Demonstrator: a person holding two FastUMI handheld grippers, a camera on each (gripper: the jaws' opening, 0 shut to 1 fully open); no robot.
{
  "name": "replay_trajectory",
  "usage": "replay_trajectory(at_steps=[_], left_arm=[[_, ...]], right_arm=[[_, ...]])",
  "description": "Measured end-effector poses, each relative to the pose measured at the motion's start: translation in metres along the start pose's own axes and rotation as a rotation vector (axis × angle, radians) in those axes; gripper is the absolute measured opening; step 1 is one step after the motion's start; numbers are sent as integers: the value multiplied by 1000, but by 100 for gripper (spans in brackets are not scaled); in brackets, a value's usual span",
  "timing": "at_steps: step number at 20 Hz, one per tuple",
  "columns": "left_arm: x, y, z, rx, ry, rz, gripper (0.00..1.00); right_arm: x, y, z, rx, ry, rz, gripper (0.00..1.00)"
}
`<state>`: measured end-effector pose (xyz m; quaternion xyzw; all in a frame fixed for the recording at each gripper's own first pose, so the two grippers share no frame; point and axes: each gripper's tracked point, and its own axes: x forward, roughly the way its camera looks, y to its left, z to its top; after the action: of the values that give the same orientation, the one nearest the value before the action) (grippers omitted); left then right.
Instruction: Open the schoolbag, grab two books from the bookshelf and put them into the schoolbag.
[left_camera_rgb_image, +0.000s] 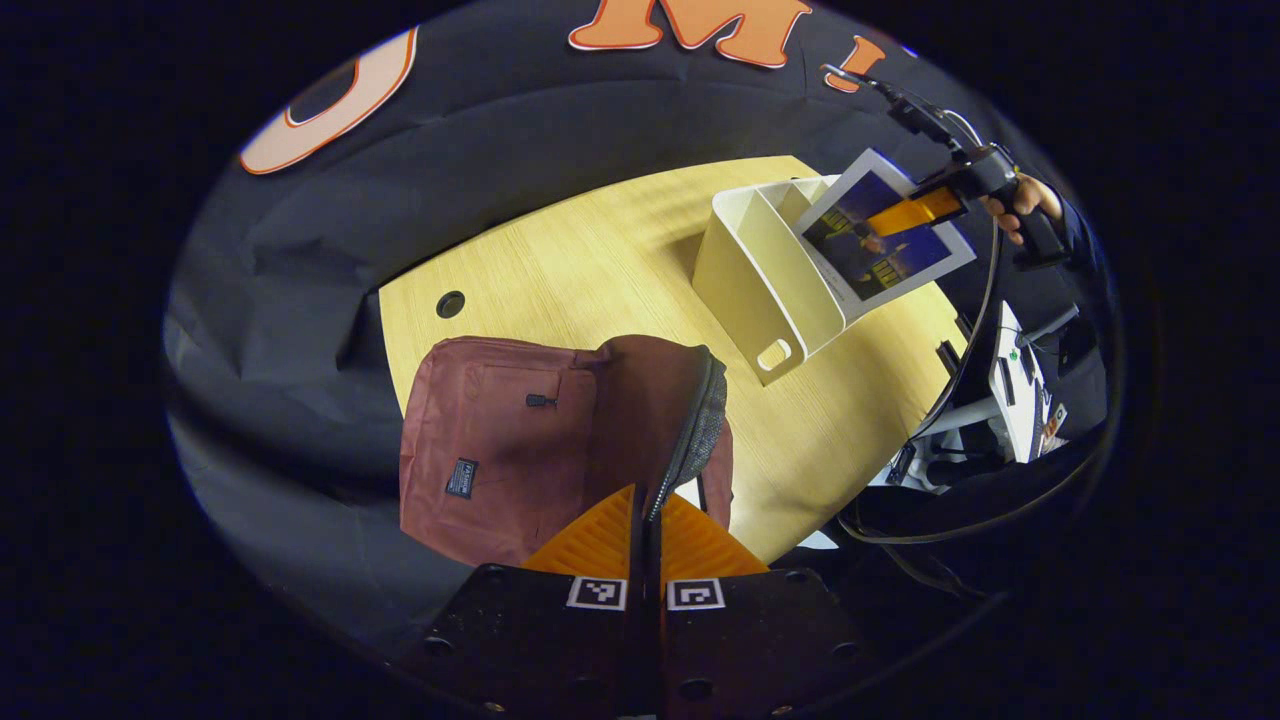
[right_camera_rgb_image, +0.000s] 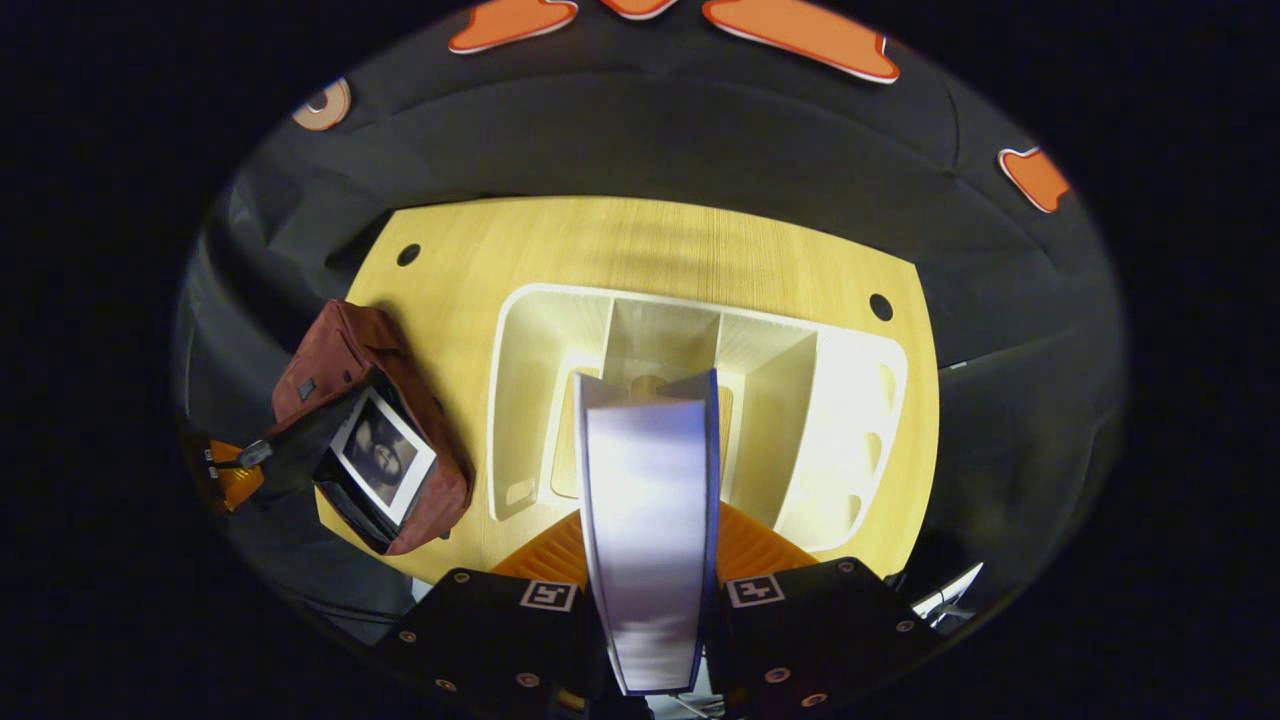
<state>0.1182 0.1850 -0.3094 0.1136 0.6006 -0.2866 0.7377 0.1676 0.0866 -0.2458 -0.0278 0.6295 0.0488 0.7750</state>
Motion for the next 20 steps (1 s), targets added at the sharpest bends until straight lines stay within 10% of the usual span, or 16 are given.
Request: replay_trajectory(at_steps=[11,20], left_arm=[[-1,5,-1,39,-38,-22,1],[-1,5,-4,76,-83,-69,1]], right_arm=[[-122,38,1,5,-209,83,39],[-119,113,-31,165,-256,283,39]])
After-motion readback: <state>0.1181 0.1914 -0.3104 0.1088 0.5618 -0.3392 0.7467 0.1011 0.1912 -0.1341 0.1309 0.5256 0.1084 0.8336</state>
